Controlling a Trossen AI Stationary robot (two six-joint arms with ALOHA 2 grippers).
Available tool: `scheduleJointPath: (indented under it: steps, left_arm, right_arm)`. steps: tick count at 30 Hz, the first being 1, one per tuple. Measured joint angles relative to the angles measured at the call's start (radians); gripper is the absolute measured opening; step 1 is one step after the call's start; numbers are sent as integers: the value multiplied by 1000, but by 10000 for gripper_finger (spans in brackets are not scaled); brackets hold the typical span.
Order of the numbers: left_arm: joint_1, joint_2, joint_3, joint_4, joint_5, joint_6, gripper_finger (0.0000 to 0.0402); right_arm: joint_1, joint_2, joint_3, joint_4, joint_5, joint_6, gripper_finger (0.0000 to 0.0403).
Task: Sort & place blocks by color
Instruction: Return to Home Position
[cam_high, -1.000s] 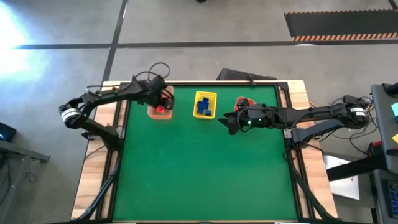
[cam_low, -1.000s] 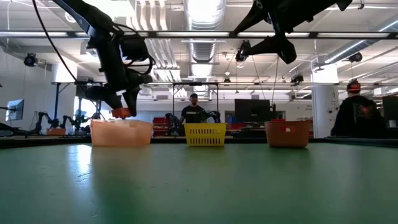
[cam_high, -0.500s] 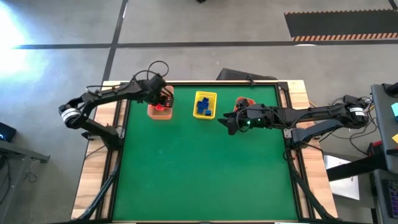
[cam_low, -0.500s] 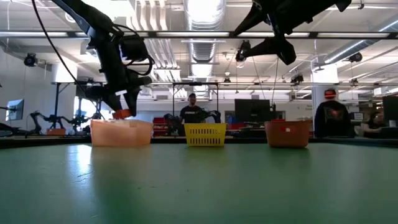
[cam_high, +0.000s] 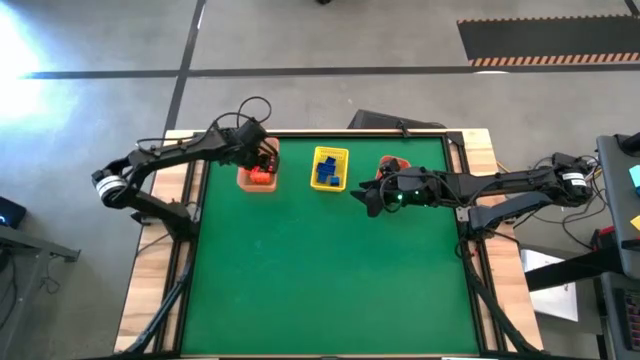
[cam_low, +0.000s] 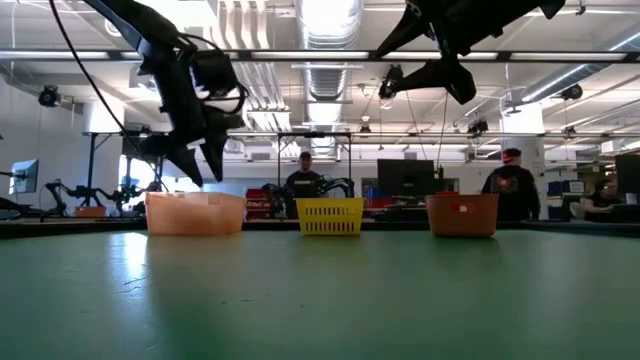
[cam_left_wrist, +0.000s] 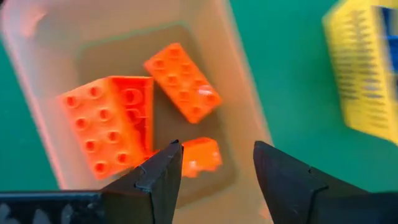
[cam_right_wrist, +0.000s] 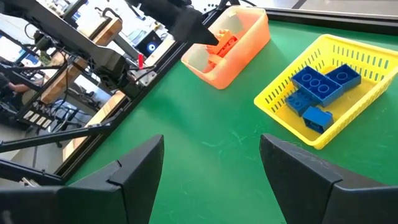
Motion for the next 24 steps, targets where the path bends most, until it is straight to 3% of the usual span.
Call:
scheduleJointPath:
  steps: [9,14,19,24]
  left_arm:
    - [-127,-207,3,19,101,203,180]
    - [-274,-388,-28,127,244,314,180]
    - [-448,-580,-146,321,242,179,179]
    - [-623,-754,-320,501,128,130,144]
  right_arm:
    - [0,0,0,0,16,-117,254]
    - [1,0,0,5,16,-245,254]
    - [9,-1,0,7,29,-245,254]
    - [53,-3,-8,-7,232,-398,254]
